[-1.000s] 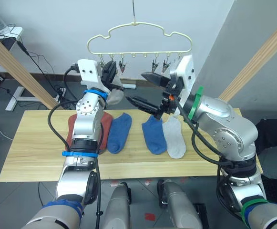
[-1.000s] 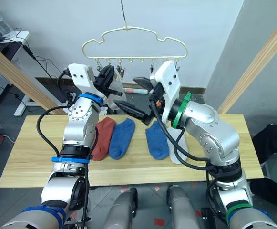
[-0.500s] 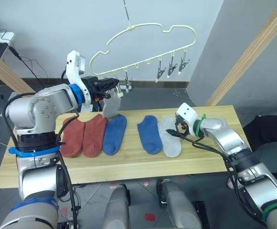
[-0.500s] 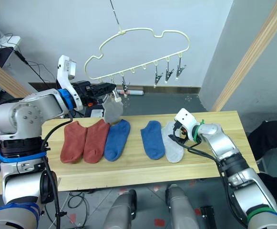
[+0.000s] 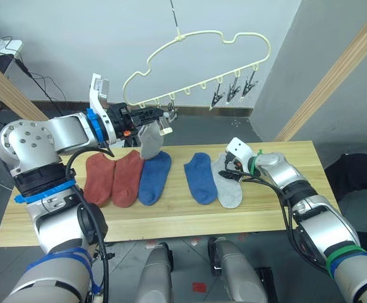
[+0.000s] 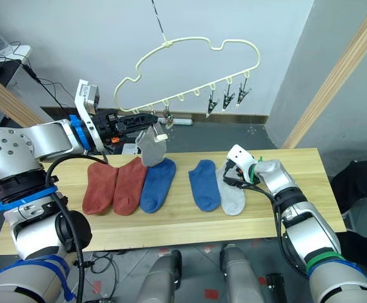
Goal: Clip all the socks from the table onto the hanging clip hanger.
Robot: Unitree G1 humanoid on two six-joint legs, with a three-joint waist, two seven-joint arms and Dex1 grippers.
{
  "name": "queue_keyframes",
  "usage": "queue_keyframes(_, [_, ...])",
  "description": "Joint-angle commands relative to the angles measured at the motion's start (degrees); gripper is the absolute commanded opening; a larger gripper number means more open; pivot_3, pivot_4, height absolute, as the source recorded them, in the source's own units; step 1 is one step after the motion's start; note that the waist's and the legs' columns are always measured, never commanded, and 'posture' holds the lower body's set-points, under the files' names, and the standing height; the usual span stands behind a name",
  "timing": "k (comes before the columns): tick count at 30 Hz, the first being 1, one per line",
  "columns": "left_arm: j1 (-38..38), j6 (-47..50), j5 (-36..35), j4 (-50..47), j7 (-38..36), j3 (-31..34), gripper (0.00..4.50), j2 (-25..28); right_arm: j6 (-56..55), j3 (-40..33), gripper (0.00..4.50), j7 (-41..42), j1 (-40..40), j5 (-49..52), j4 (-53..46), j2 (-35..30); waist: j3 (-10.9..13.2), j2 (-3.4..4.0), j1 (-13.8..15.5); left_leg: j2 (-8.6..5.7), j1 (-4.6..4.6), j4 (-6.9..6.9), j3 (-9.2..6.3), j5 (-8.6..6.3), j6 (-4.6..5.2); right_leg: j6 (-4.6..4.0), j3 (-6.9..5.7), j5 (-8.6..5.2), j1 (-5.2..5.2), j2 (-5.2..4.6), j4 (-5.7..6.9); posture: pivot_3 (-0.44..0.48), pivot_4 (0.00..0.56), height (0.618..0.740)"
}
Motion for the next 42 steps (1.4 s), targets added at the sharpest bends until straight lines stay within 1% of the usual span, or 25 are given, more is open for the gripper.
queue_keyframes(1, [1.1,1.6,-1.2,-1.0,1.8,-0.1,0.01,0.3,-0.2,0.2,4.50,1.1,0.0,-2.2,2.1,0.2,0.0,0.00,0.0,0.00,0.05,-0.01,0.00,0.00,0.00,0.00,0.00,0.00,0.05,0.00,0.00,0.029,0.328,0.740])
queue_keyframes(2, [1.1,1.6,-1.6,-0.9,2.0,0.0,0.01,0.2,-0.2,0.3,4.50,1.7,0.1,-2.4,2.2,0.3,0.0,0.00,0.0,-0.01,0.12,-0.01,0.00,0.01,-0.01,0.00,-0.01,0.00,0.13,0.01,0.00,0.029,0.328,0.740])
queue_keyframes(5, [1.2,1.6,-2.2,-0.9,2.7,0.1,0.00,0.2,-0.6,0.1,3.92,2.4,1.1,-2.9,1.2,0.2,0.0,0.00,0.1,-0.03,0.29,-0.01,0.00,0.01,-0.02,0.00,0.00,0.00,0.29,0.00,-0.01,0.029,0.326,0.740])
queue_keyframes(11, [1.1,1.6,-3.0,-0.8,3.4,0.1,0.00,0.2,-0.2,0.4,1.88,3.9,3.6,-3.5,-3.0,-0.6,0.0,0.00,0.1,-0.04,0.54,-0.05,-0.01,0.00,-0.03,0.01,0.01,-0.01,0.57,-0.01,-0.10,0.026,0.323,0.740])
queue_keyframes(14, [0.8,1.6,-2.2,-0.6,3.3,0.3,0.00,0.0,-0.2,0.4,0.85,4.8,6.1,-4.2,-7.2,-2.0,0.0,0.00,0.2,-0.04,0.56,-0.05,-0.03,0.00,-0.03,0.01,-0.01,-0.01,0.59,-0.01,-0.10,0.024,0.319,0.740])
queue_keyframes(16, [0.8,1.6,-2.1,-0.6,3.3,0.6,0.00,-0.2,-0.7,-0.4,0.21,5.7,8.5,-3.7,-13.9,-3.8,0.0,0.00,0.3,-0.05,0.56,-0.05,-0.03,0.00,-0.04,0.01,-0.01,-0.01,0.60,-0.02,-0.10,0.026,0.318,0.740])
queue_keyframes(17, [0.8,1.6,-2.0,-0.6,3.3,0.6,0.00,-0.3,-1.0,-0.7,0.04,6.2,9.5,-3.6,-16.8,-4.6,0.0,0.00,0.4,-0.06,0.55,-0.05,-0.03,0.00,-0.04,0.02,-0.01,-0.01,0.59,-0.03,-0.11,0.030,0.318,0.740])
queue_keyframes(18, [0.9,1.6,-1.9,-0.6,3.2,0.7,0.00,-0.3,-0.4,-0.9,0.04,7.1,10.7,-3.4,-21.0,-5.8,0.0,0.00,0.5,-0.07,0.55,-0.06,-0.03,0.00,-0.04,0.02,-0.02,-0.01,0.59,-0.04,-0.11,0.030,0.316,0.740])
queue_keyframes(22, [1.1,1.6,-2.2,-0.5,3.5,1.4,0.00,-0.8,8.1,-1.9,0.04,14.5,15.3,0.4,-40.6,-11.2,0.0,0.01,0.5,-0.07,0.52,-0.09,0.00,-0.02,-0.06,0.03,0.00,-0.02,0.55,-0.06,-0.14,0.030,0.316,0.740])
queue_keyframes(24, [1.1,1.6,-2.4,-0.3,3.5,1.5,0.00,-0.8,13.0,-3.5,0.04,16.4,16.3,4.0,-49.2,-11.9,0.0,0.01,0.4,-0.06,0.53,-0.09,0.00,-0.02,-0.07,0.03,0.00,-0.02,0.55,-0.05,-0.14,0.026,0.309,0.740])
queue_keyframes(25, [1.1,1.6,-2.3,-0.2,3.4,1.6,0.00,-0.9,16.1,-4.2,0.04,17.3,16.4,6.0,-53.6,-12.1,0.0,0.01,0.3,-0.04,0.53,-0.10,-0.03,-0.02,-0.07,0.03,-0.02,-0.02,0.55,-0.04,-0.13,0.021,0.306,0.740])
queue_keyframes(27, [0.5,1.6,-2.6,0.6,3.6,2.0,0.00,-1.2,26.2,-6.1,0.04,18.2,15.3,13.5,-64.3,-10.1,0.0,0.01,0.2,0.00,0.55,-0.10,-0.06,-0.01,-0.09,0.03,-0.03,-0.02,0.55,-0.01,-0.10,0.017,0.304,0.740])
queue_keyframes(28, [0.3,1.6,-2.7,0.9,3.6,2.1,0.00,-1.2,29.4,-6.7,0.04,18.2,15.0,15.6,-67.4,-9.6,0.0,0.01,0.1,0.01,0.55,-0.11,-0.09,0.00,-0.12,0.03,-0.05,-0.02,0.54,-0.01,-0.09,0.013,0.301,0.740])
queue_keyframes(29, [0.1,1.6,-2.7,0.9,3.4,2.0,0.00,-1.3,33.4,-7.7,0.04,16.6,14.1,18.6,-69.6,-6.8,0.0,0.01,0.1,0.03,0.55,-0.11,-0.11,0.01,-0.14,0.03,-0.07,-0.02,0.54,-0.01,-0.09,0.013,0.301,0.740])
queue_keyframes(31, [-0.3,1.6,-2.5,1.2,3.3,1.9,0.00,-1.4,39.5,-9.0,0.04,13.3,12.5,22.3,-71.7,-2.4,0.0,0.00,0.1,0.04,0.55,-0.11,-0.15,0.03,-0.18,0.03,-0.11,-0.02,0.55,-0.01,-0.09,0.013,0.297,0.740])
queue_keyframes(34, [-0.8,1.6,-2.4,1.6,3.5,2.1,0.00,-1.6,40.7,-7.8,0.04,11.6,12.0,22.6,-72.9,-2.2,0.0,0.00,0.6,-0.04,0.53,-0.11,-0.18,0.05,-0.20,0.03,-0.13,-0.02,0.55,-0.04,-0.10,0.009,0.294,0.740])
queue_keyframes(37, [-1.1,1.6,-2.4,1.7,3.5,1.9,0.00,-2.0,38.3,-5.6,0.04,9.2,11.4,21.5,-70.5,-0.5,0.0,-0.01,1.3,-0.13,0.44,-0.11,-0.13,0.04,-0.19,0.03,-0.12,-0.02,0.55,-0.12,-0.26,0.009,0.294,0.740])
queue_keyframes(42, [-1.0,1.6,-2.8,1.6,3.7,1.8,0.00,-2.1,34.6,-3.1,0.04,7.2,9.6,20.2,-67.0,0.7,0.0,-0.01,1.3,-0.09,0.37,-0.22,-0.13,0.03,-0.18,0.03,-0.13,-0.02,0.47,-0.11,-0.34,0.015,0.300,0.740])
